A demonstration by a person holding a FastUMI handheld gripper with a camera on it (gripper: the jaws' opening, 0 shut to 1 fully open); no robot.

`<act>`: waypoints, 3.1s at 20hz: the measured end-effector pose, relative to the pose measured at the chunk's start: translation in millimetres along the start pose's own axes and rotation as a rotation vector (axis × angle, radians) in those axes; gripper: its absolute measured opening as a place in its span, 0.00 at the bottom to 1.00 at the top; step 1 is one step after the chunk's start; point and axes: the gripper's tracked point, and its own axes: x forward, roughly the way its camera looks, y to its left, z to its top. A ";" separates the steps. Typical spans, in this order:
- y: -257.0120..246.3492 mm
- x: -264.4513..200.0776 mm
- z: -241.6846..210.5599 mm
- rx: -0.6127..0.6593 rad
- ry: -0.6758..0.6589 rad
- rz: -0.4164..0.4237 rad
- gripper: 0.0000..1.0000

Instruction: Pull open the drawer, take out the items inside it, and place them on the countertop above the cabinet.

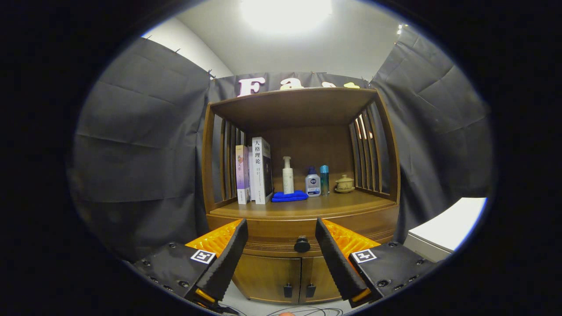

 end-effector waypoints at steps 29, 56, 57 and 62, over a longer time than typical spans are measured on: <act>-39.0 127.6 -94.9 -0.041 0.208 -0.052 0.97; -46.5 121.5 -157.0 0.004 0.402 -0.073 0.28; -45.9 116.0 -157.2 -0.006 0.402 -0.066 0.28; -43.3 89.4 -154.9 -0.008 0.410 -0.053 0.28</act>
